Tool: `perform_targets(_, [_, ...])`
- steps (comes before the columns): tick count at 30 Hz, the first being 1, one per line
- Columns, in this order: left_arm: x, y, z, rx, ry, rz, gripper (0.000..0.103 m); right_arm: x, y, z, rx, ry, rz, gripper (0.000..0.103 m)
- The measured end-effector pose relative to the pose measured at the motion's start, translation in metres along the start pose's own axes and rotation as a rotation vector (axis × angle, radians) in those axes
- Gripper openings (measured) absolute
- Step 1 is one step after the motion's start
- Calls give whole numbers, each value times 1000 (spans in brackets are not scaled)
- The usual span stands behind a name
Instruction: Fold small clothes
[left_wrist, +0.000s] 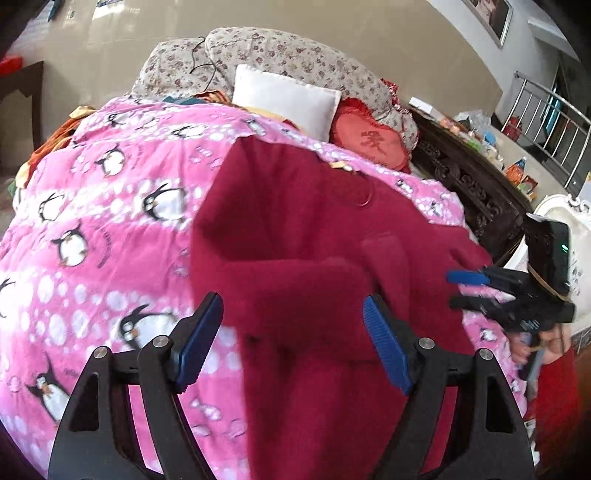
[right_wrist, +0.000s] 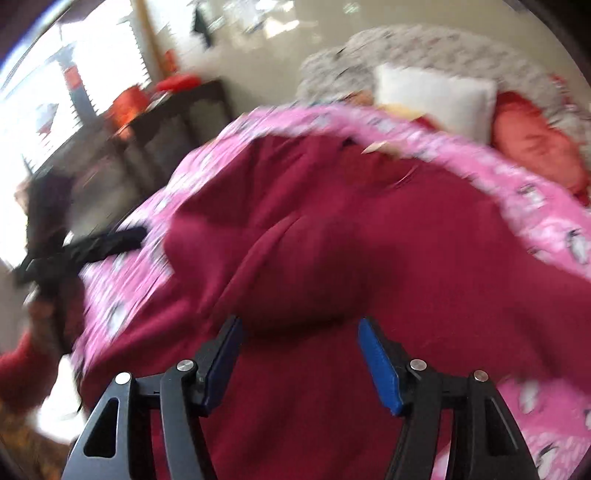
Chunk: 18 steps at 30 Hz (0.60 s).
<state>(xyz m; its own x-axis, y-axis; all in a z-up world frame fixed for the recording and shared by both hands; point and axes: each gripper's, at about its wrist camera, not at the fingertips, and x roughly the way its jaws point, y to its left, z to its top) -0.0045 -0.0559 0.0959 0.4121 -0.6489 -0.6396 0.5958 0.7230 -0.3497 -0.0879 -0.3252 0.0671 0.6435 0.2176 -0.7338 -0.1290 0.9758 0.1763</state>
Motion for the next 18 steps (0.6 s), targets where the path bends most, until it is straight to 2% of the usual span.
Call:
perform_targets(2, [4, -8, 2, 8, -1, -15, 79, 10, -13, 12, 46, -37, -2, 75])
perform_targets(5, [12, -14, 1, 18, 20, 0, 79, 45, -37, 33, 140, -41, 77, 75])
perform_targets(7, [18, -16, -1, 15, 40, -6, 79, 69, -50, 43, 213, -40, 168, 75])
perform_targets(9, [22, -16, -1, 16, 57, 3, 79, 92, -56, 48, 272, -1, 304, 75])
perform_targets(11, [23, -15, -2, 18, 61, 6, 79, 91, -52, 47, 285, 13, 423, 75])
perform_targets(12, [22, -14, -2, 23, 59, 10, 79, 79, -45, 45, 250, -4, 482, 75])
perform_targets(13, [22, -14, -2, 25, 58, 14, 79, 67, -39, 42, 205, -17, 501, 75])
perform_targets(16, [23, -10, -2, 23, 57, 23, 79, 20, -8, 22, -6, -8, 487, 75])
perform_targets(18, [24, -7, -2, 10, 60, 19, 79, -3, 13, 3, -119, 53, 425, 75])
